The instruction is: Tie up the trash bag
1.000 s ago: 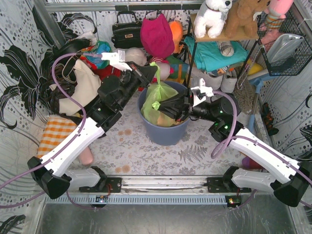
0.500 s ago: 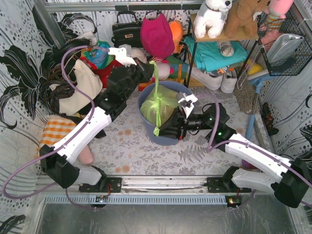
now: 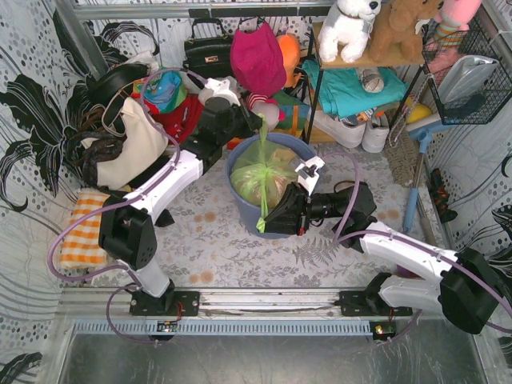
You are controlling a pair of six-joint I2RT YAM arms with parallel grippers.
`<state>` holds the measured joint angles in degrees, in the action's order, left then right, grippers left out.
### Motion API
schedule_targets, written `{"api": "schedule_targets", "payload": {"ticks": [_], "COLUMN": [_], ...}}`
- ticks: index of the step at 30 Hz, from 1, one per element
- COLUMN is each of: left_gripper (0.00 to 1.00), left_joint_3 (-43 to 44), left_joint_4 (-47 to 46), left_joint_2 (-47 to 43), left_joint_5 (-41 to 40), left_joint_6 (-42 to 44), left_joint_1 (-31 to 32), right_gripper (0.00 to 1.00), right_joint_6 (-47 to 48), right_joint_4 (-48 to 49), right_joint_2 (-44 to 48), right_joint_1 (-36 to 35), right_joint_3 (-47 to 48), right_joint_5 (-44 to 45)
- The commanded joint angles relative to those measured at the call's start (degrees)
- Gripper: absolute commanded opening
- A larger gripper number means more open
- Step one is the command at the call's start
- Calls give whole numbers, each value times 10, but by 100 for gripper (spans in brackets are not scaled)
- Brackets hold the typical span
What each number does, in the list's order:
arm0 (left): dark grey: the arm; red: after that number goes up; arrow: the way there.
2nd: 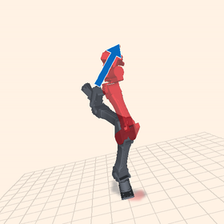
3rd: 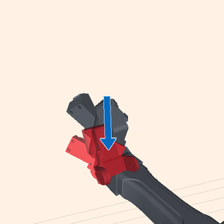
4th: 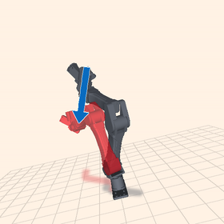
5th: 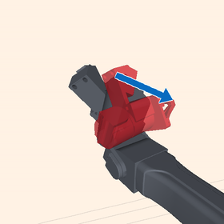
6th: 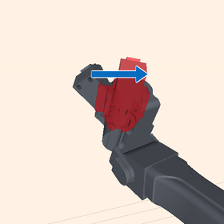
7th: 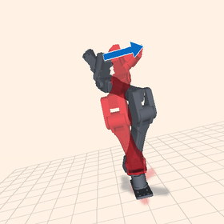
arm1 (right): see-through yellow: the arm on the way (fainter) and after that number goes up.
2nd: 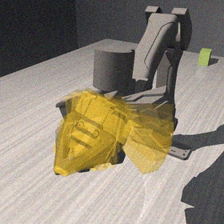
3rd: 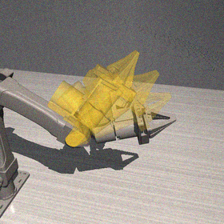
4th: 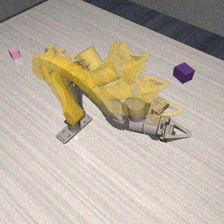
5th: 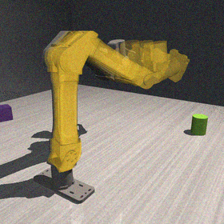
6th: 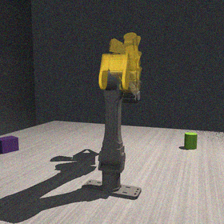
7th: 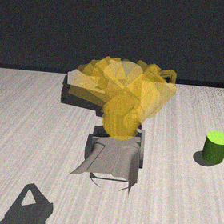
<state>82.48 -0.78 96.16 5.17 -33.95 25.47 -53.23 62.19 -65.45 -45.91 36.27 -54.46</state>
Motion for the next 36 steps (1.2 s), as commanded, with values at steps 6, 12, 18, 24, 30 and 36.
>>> {"api": "schedule_targets", "payload": {"ticks": [6,12,18,24,30,36], "left_gripper": [0,0,0,0,0,0], "left_joint_3": [86,171,173,97,32,12], "left_joint_4": [-90,-68,-47,-60,-61,-60], "left_joint_2": [-26,-35,-7,6,0,3], "left_joint_5": [-47,-51,-66,-82,-90,-79], "left_joint_6": [0,14,28,24,18,6], "left_joint_1": [-40,-40,-40,-47,-65,-87], "right_gripper": [0,0,0,0,0,0], "right_joint_6": [-67,-100,-174,-205,-208,-212], "right_joint_4": [85,113,219,288,299,286], "right_joint_2": [19,19,12,5,2,-5], "right_joint_1": [-29,-29,-30,-37,-61,-79], "right_joint_3": [67,125,49,-46,-66,-23], "right_joint_5": [-126,-129,-110,-77,-71,-93]}}
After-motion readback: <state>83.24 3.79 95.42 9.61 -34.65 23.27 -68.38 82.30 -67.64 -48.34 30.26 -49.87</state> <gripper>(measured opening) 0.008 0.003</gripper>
